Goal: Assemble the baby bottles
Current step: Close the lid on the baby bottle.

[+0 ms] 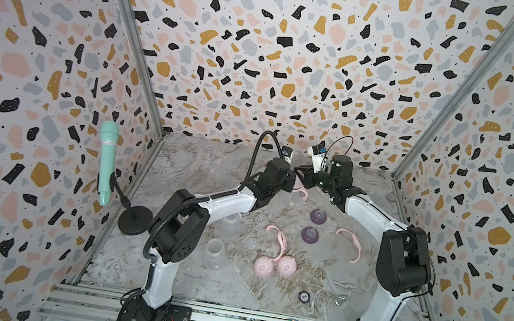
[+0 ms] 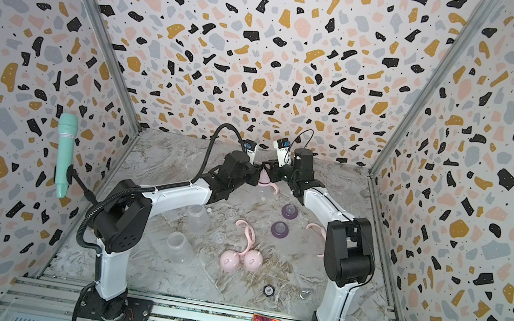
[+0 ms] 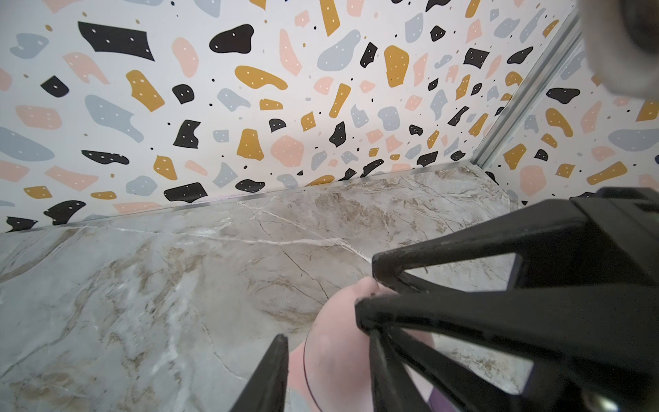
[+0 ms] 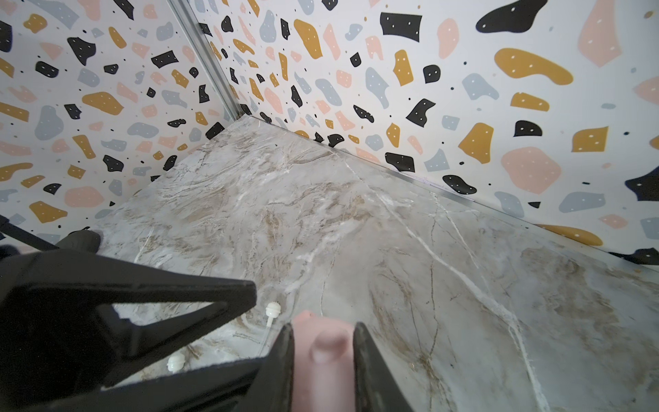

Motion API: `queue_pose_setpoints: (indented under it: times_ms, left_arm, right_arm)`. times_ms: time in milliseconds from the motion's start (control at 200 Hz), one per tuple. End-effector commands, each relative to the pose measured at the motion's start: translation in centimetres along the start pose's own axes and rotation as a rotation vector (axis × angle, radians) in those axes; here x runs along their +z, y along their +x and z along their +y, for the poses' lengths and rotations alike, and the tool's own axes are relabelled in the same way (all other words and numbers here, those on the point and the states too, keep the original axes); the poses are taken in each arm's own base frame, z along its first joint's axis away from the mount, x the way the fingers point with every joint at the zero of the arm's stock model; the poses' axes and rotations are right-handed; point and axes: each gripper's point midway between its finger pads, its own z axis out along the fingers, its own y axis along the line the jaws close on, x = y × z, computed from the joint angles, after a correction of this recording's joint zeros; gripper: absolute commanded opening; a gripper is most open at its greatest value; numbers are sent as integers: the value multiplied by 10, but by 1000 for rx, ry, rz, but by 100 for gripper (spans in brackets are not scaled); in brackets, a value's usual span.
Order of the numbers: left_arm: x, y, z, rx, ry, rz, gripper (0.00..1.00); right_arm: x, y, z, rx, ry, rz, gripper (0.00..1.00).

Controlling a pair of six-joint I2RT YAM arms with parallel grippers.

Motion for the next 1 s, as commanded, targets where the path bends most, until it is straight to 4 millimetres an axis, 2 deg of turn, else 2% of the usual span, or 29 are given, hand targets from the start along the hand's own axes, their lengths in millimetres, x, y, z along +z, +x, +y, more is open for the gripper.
queue_pose_setpoints:
  times_ms: [0,466,766,996]
  left_arm:
    - [4,-7,-17,16,76,-22,35]
    - [5,19,-24,8,141,19,24]
    - [2,29,-24,23,153,40,23]
    - [2,38,-24,26,161,59,21]
  right_arm:
    - [11,73,5,77,-5,207,29]
    - [11,130,11,146,11,311,26]
    - [7,153,10,172,34,351,26]
    - [11,175,10,166,66,432,26]
